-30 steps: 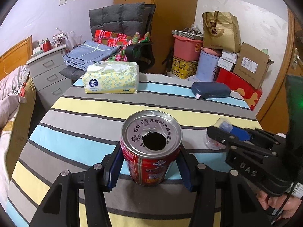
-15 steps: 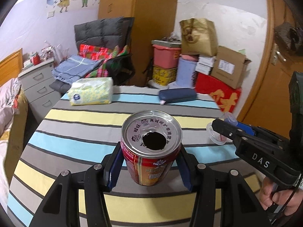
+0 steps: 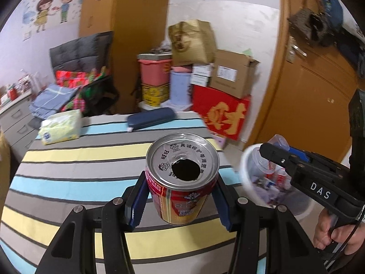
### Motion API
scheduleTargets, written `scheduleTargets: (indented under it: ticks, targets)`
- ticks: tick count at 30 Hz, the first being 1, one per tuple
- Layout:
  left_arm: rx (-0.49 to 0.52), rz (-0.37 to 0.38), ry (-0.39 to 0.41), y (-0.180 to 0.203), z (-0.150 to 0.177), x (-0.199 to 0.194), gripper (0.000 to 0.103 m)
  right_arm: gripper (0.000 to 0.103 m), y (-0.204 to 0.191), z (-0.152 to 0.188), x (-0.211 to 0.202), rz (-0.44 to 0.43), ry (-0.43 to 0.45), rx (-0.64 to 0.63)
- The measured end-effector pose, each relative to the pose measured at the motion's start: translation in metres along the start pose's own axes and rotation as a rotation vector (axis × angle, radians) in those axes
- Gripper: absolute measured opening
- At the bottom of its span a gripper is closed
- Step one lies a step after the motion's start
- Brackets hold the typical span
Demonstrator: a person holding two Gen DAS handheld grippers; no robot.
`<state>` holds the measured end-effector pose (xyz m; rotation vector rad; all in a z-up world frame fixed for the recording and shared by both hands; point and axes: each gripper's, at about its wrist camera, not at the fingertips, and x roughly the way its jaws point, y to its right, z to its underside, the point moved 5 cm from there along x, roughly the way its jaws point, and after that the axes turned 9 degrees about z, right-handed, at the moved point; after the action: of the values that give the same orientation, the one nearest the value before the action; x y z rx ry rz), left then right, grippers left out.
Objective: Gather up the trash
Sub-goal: 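Carry the red can and clear cup over the wastebasket, then open both tools to drop the can and cup into the wastebasket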
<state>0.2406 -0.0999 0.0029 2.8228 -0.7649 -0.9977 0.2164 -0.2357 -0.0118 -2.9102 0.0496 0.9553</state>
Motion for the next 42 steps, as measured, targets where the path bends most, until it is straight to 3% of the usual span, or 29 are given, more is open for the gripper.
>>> scheduleTargets:
  ticks: [16, 28, 32, 36, 42]
  targets:
    - [0.136, 0.188, -0.106, 0.125, 0.004, 0.068, 0.053, 0.032, 0.101, 0.025, -0.015, 0.164, -0.047, 0.1]
    - [0.147, 0.214, -0.174, 0.15, 0.017, 0.106, 0.054, 0.033, 0.129, 0.046, -0.005, 0.214, -0.117, 0.102]
    - [0.135, 0.212, -0.187, 0.148, 0.019, 0.112, 0.06, 0.033, 0.133, 0.049, -0.003, 0.225, -0.136, 0.104]
    - [0.147, 0.224, -0.171, 0.151, 0.016, 0.11, 0.065, 0.059, 0.135, 0.049, -0.005, 0.23, -0.13, 0.111]
    - [0.137, 0.228, -0.161, 0.15, 0.015, 0.106, 0.065, 0.059, 0.136, 0.049, -0.011, 0.235, -0.117, 0.132]
